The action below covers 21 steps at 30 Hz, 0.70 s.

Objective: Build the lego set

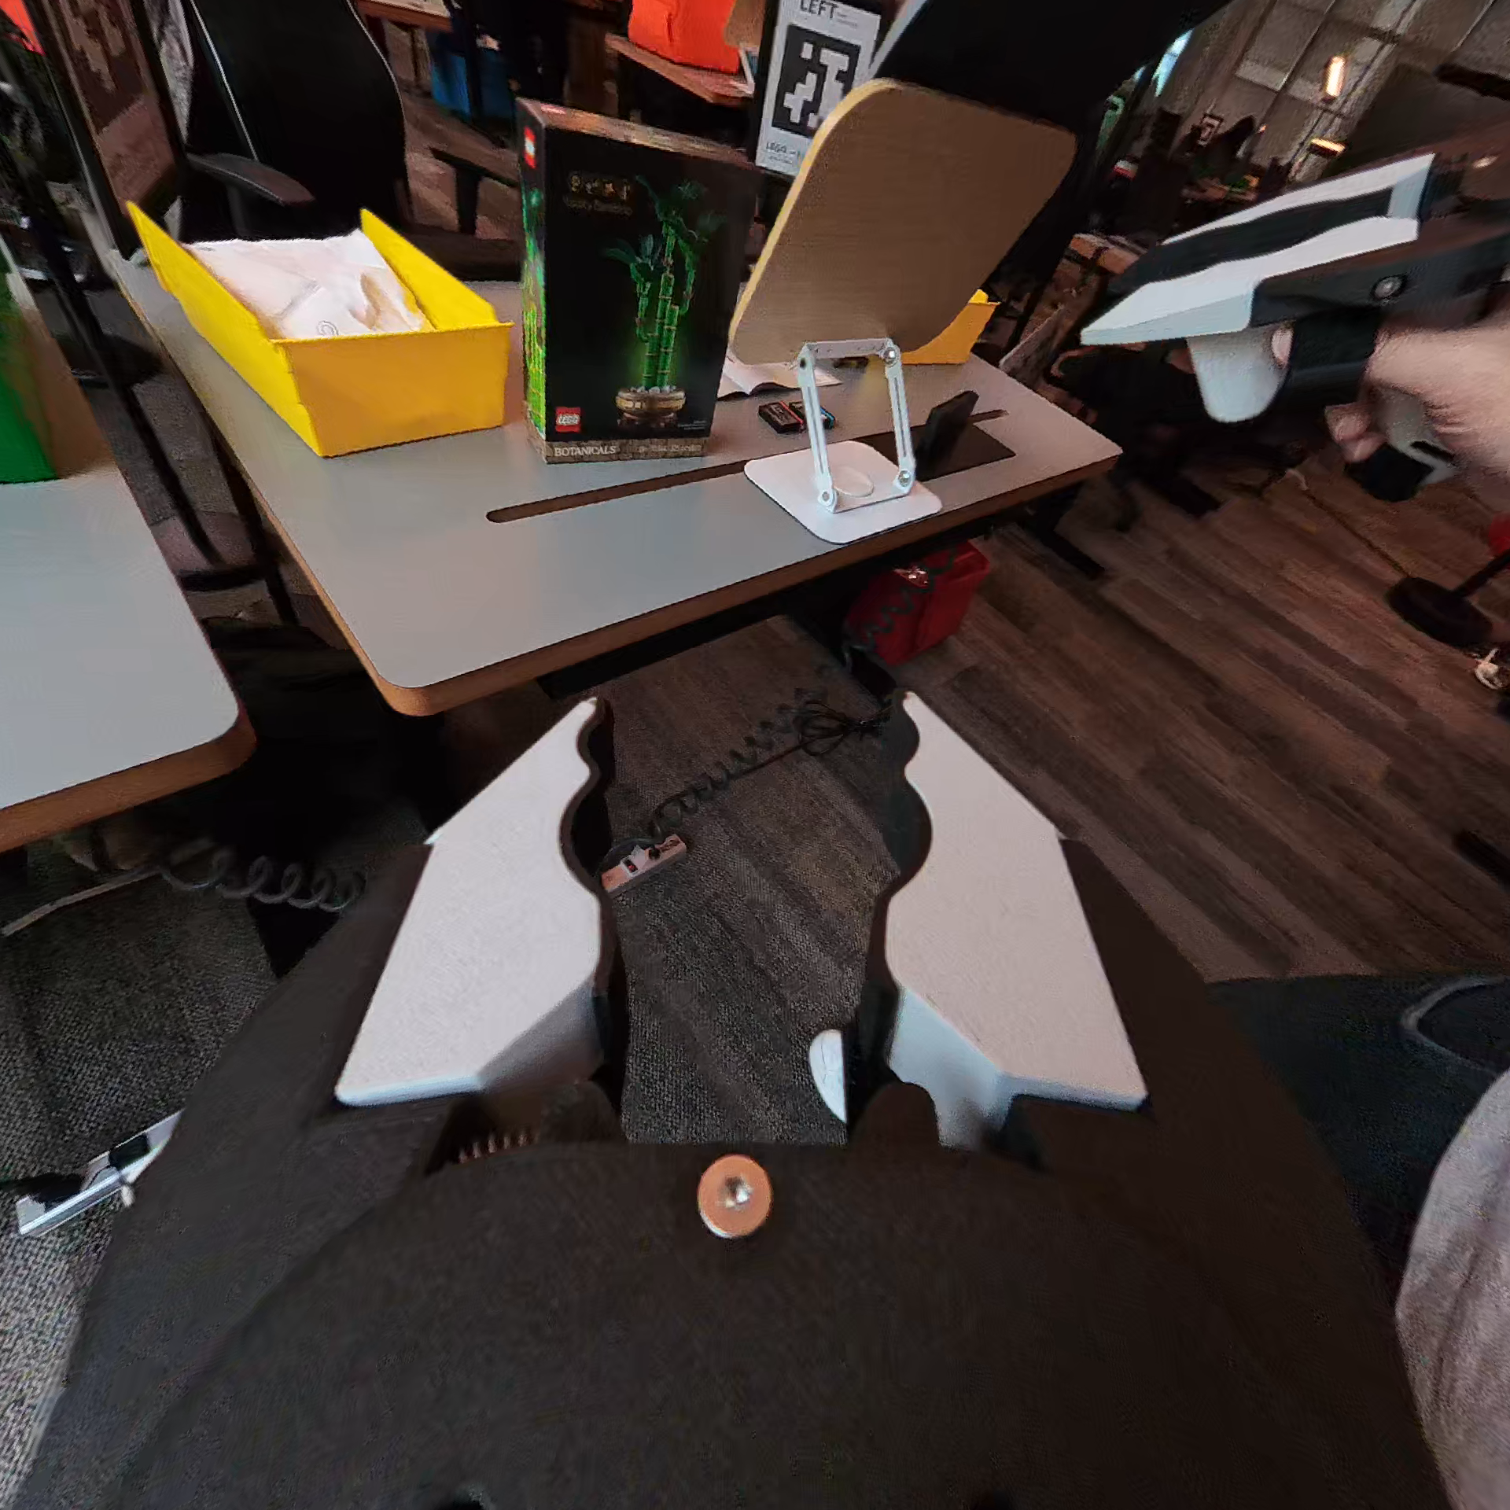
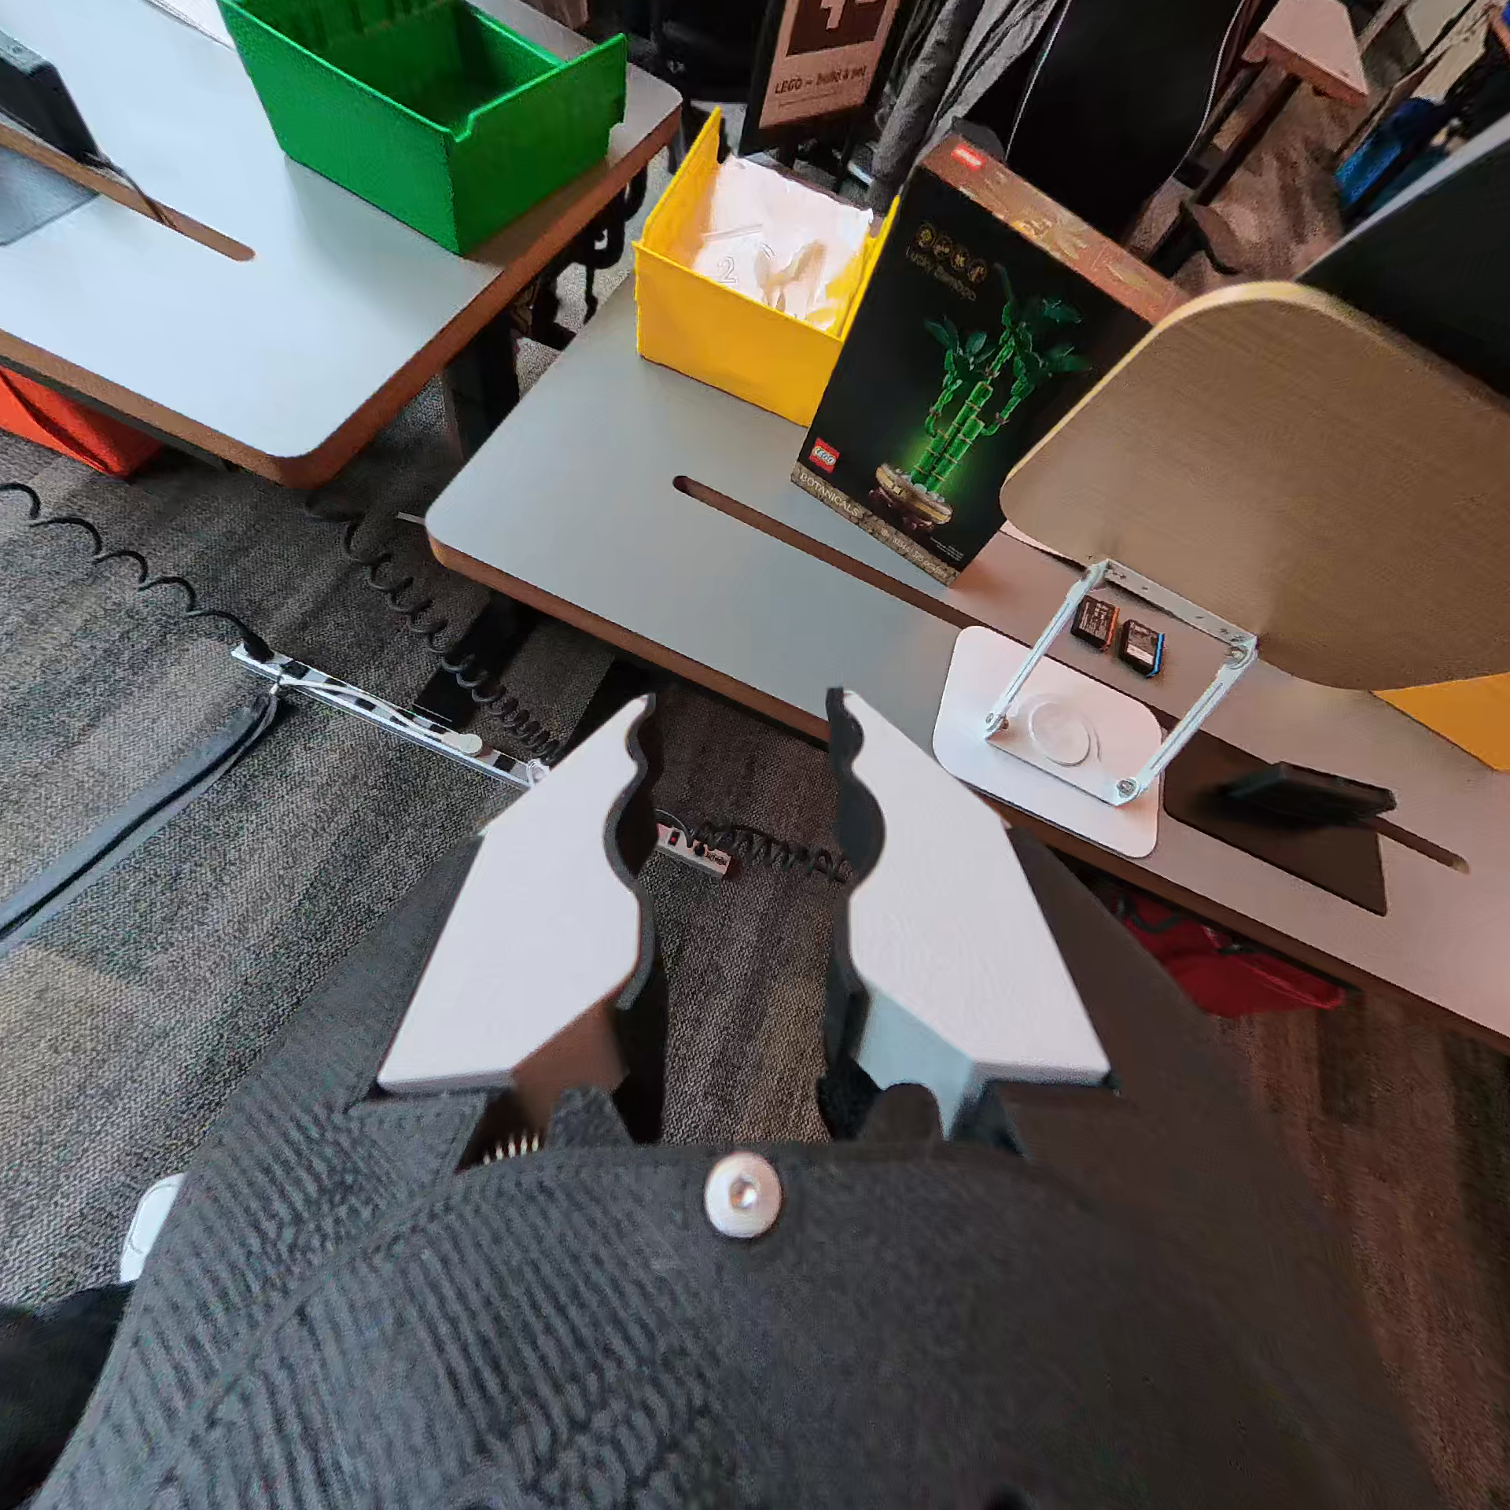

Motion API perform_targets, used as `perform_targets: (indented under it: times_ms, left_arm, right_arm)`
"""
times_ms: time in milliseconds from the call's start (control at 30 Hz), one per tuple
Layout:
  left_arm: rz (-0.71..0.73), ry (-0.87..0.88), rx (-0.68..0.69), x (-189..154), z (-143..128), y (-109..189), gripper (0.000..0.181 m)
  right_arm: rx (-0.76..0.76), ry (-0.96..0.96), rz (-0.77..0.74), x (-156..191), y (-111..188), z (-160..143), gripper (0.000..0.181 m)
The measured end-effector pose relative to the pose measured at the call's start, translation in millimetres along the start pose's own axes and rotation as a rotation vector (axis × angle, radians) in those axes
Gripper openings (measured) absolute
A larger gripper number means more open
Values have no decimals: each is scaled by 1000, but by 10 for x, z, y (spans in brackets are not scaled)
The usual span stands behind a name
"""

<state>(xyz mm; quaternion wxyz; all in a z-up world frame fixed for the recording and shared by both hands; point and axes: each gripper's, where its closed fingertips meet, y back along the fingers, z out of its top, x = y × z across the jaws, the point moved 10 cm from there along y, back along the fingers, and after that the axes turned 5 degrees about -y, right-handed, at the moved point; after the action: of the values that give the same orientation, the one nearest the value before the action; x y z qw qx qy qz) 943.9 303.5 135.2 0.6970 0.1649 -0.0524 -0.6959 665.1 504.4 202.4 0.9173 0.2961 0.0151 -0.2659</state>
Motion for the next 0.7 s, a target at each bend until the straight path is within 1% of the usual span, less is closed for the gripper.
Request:
perform_targets:
  times_ms: [67,167,333,433,567,700]
  left_arm:
    - [-17,18,-24,64,-29,87,68]
    - [-33,47,-22,69,-131,187,68]
    - [-41,37,11,-115,-352,335,69]
    - [-8,-2,61,-238,-479,355,73]
    - [11,5,62,-393,-561,342,76]
    - [35,-16,96,-568,-620,198,78]
  right_arm:
    - [5,-10,-13,173,73,68,39]
    - [54,-21,-24,433,111,77,39]
    - [109,13,-12,858,69,28,46]
    - [118,45,22,1068,13,32,53]
    - [101,43,79,1225,-73,52,57]
    - [108,10,132,1205,-152,-32,61]
